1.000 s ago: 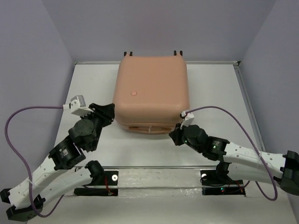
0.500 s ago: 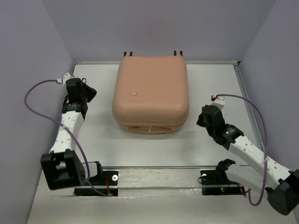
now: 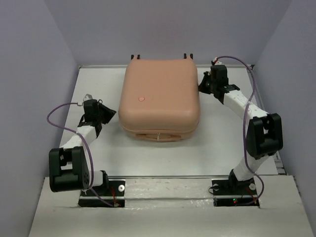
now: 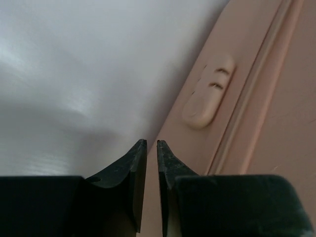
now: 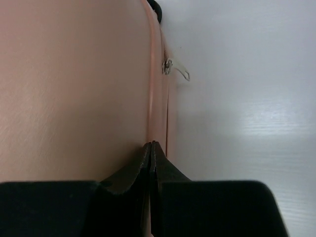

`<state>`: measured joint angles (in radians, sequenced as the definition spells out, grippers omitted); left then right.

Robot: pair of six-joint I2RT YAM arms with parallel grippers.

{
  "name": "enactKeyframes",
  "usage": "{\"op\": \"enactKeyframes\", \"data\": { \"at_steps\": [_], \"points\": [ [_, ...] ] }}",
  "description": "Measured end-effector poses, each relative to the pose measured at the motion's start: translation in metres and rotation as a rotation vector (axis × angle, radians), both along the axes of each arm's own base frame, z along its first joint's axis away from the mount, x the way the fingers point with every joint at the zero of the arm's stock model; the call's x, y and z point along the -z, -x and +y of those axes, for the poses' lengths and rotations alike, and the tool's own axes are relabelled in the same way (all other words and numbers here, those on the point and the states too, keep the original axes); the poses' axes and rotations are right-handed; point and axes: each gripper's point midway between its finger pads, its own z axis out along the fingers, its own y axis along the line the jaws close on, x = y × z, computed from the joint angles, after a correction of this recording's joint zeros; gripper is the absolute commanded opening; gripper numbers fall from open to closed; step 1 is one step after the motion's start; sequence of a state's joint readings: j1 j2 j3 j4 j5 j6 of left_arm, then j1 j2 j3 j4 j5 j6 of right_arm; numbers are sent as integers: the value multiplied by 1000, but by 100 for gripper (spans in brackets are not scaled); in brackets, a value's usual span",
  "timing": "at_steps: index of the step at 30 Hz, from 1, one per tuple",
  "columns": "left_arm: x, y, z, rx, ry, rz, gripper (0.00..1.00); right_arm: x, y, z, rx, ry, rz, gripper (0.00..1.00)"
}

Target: Pack the luggage

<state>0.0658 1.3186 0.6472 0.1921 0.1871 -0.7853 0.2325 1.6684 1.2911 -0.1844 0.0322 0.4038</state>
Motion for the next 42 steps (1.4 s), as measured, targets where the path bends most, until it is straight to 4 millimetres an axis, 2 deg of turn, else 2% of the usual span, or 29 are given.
{"op": "enactKeyframes", "data": {
  "at_steps": [3,5,10,13,17,20,21,23,24,27,29,32,34,37,40,41,42],
  "points": [
    [28,26,-12,8,25,54,22,6,-23,19,-83,-35,18,8],
    [38,41,-23,26,23,70,22,4,-35,21,-110,-52,20,8],
    [35,58,-48,76,-37,29,22,0,-70,29,-178,-64,7,10],
    [35,69,-63,119,-90,8,22,-13,-95,44,-248,-94,-34,11],
    [36,80,-82,180,-138,1,21,-22,-129,73,-343,-157,-97,18],
    [38,103,-110,279,-174,-3,21,-32,-146,91,-393,-213,-141,32],
    [38,113,-122,325,-167,-5,21,-36,-149,96,-406,-231,-154,42],
    [31,134,-150,419,-146,-34,21,-43,-155,106,-427,-261,-173,52],
    [26,143,-163,462,-125,-51,21,-47,-157,111,-437,-275,-184,60],
    [0,165,-198,562,-48,-140,21,-55,-151,125,-458,-303,-190,72],
    [-10,167,-199,557,-31,-167,21,-64,-144,136,-480,-312,-197,77],
    [-17,167,-194,539,-35,-183,21,-77,-118,156,-522,-281,-191,86],
    [-18,169,-191,534,-42,-182,21,-87,-107,159,-526,-265,-202,87],
    [-25,169,-185,514,-44,-201,22,-108,-83,157,-536,-255,-201,87],
    [-37,169,-179,491,-34,-239,22,-136,-44,150,-537,-219,-234,83],
    [-41,168,-177,481,-30,-255,22,-147,-22,144,-533,-205,-244,81],
    [-47,166,-173,463,-26,-276,23,-165,1,137,-532,-190,-286,66]
  ]
}}
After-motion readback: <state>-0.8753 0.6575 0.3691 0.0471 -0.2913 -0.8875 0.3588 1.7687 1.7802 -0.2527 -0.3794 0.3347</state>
